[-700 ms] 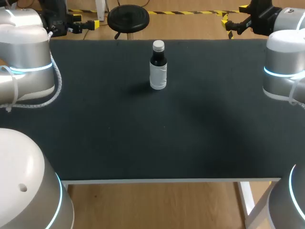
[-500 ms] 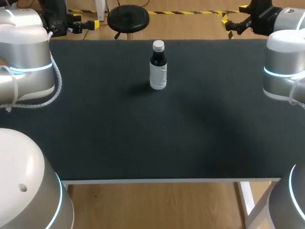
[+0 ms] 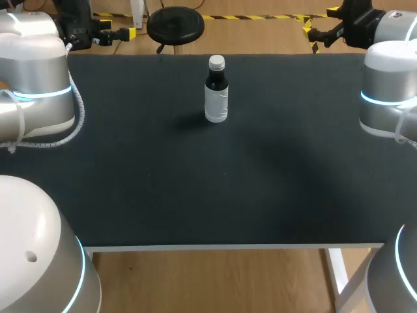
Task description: Unscrew the bottle cap
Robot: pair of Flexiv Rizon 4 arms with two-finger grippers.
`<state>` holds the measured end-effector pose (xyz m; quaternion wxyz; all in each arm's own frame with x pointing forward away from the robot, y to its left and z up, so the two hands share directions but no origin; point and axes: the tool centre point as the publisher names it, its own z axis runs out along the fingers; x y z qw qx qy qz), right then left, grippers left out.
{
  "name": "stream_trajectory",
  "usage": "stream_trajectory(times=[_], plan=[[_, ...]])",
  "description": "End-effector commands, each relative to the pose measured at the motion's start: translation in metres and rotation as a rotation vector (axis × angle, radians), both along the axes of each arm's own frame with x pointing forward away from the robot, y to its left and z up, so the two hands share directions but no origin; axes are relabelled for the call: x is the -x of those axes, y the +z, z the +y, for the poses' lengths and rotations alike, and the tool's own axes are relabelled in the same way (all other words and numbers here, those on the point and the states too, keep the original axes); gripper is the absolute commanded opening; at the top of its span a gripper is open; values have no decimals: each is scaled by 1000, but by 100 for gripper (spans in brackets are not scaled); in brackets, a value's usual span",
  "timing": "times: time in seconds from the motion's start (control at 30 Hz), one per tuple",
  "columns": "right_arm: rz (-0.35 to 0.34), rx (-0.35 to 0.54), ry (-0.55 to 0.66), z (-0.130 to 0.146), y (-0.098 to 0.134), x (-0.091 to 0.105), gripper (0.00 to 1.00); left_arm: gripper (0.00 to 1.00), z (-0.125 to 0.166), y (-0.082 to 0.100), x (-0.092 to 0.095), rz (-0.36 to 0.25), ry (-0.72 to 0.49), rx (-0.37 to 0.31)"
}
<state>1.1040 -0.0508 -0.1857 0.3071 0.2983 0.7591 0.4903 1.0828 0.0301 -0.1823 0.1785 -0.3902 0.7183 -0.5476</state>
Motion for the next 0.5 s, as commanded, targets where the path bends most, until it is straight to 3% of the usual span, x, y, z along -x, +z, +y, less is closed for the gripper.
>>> stream_trajectory(times=[0.03, 0.4, 0.5], plan=[[2, 1, 0, 0, 0, 0, 100, 100, 0, 0, -1, 2, -1, 1], [2, 1, 0, 0, 0, 0, 100, 100, -5, -10, 9, -81, -271, 77], [2, 1, 0, 0, 0, 0, 100, 100, -13, -13, 14, -111, -348, 64]])
